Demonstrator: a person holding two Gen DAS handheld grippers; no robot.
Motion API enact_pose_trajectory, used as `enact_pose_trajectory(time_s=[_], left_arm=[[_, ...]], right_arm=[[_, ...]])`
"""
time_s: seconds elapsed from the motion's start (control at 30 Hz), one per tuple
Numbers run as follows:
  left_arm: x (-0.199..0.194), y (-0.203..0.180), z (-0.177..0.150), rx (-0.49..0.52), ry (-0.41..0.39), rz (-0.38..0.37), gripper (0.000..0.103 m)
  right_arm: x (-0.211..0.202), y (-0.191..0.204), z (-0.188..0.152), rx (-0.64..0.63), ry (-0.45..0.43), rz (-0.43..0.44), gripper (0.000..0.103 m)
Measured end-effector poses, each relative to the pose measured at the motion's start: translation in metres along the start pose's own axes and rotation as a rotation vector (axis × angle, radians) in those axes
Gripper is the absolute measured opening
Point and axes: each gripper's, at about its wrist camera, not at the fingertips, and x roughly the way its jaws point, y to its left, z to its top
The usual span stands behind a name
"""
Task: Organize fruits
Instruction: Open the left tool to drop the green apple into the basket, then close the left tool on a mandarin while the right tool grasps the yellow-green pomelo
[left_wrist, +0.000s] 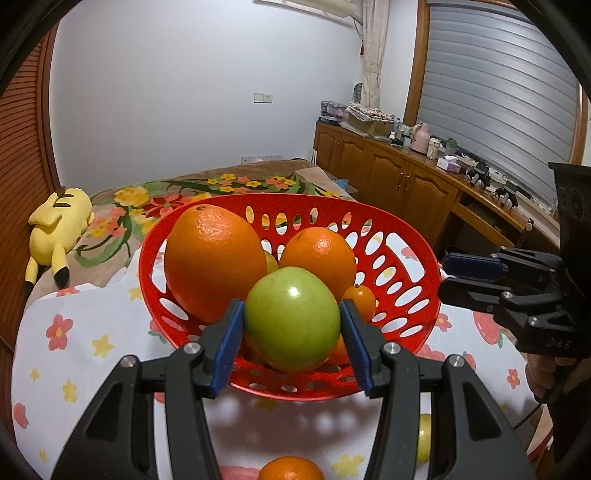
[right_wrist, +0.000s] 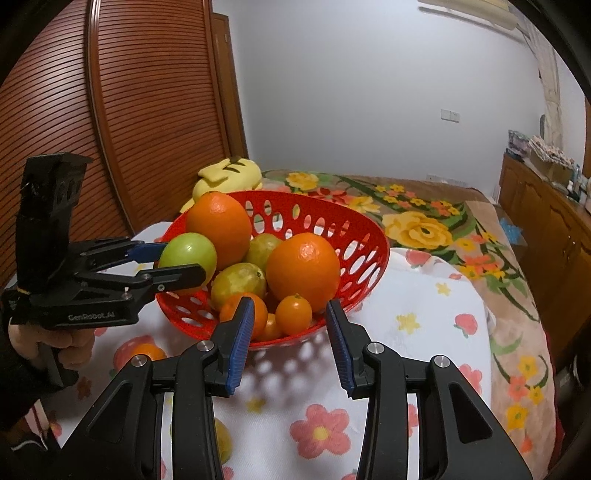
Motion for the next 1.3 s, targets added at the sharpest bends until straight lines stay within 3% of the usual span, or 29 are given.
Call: enact_pose_trajectory(time_s=[0.2, 0.27, 0.6, 1.3], left_arm=[[0.003, 0.0, 0.002, 0.0, 0.006, 0.006, 0.052], [0.0, 0.001, 0.002, 0.0, -0.013, 0.004, 0.06], [-0.024, 0.002, -0.006, 0.004, -0.041, 0.001, 0.062], [-0.044, 0.014, -0.085, -0.015, 0.044, 0.024, 0.063]], right_arm=[[-0.007, 0.002, -0.007, 0.006, 0.004, -0.01, 0.041], [-0.011, 0.003, -0.01, 0.008, 0.007, -0.012, 0.041], [-0.026, 0.016, -0.022, 0.019, 0.007, -0.028, 0.041], [-0.021, 0.051, -0.07, 0.108, 0.068, -0.017, 0.056]])
